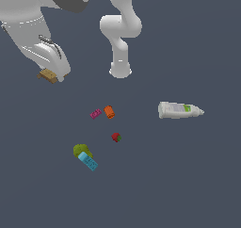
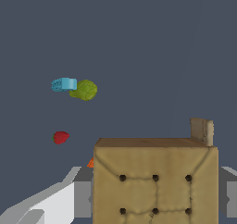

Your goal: Pick up a designated object from a clutter of objects.

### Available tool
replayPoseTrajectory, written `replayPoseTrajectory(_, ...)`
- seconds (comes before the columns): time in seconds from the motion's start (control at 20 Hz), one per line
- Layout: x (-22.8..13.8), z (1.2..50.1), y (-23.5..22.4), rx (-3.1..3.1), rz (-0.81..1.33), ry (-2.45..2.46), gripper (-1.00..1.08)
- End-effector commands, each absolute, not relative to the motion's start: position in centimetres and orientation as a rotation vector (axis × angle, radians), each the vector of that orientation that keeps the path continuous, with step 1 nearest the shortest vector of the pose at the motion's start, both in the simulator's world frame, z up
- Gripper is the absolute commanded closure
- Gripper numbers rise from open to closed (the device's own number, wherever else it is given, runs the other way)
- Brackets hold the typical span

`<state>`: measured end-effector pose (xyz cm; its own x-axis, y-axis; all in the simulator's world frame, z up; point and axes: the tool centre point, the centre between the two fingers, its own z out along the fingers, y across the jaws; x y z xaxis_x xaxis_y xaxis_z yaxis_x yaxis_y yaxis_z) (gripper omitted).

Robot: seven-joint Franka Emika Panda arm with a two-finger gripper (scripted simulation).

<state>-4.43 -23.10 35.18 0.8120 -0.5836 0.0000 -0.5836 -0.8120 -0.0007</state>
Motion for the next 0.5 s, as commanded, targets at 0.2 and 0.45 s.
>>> replayPoseTrajectory(0.2, -4.3, 37.1, -25.0, -2.991, 0.0, 0.961, 1.08)
replayPoseTrajectory(0.45, -4.2, 37.4, -25.3, -2.991, 0.0, 0.961, 1.08)
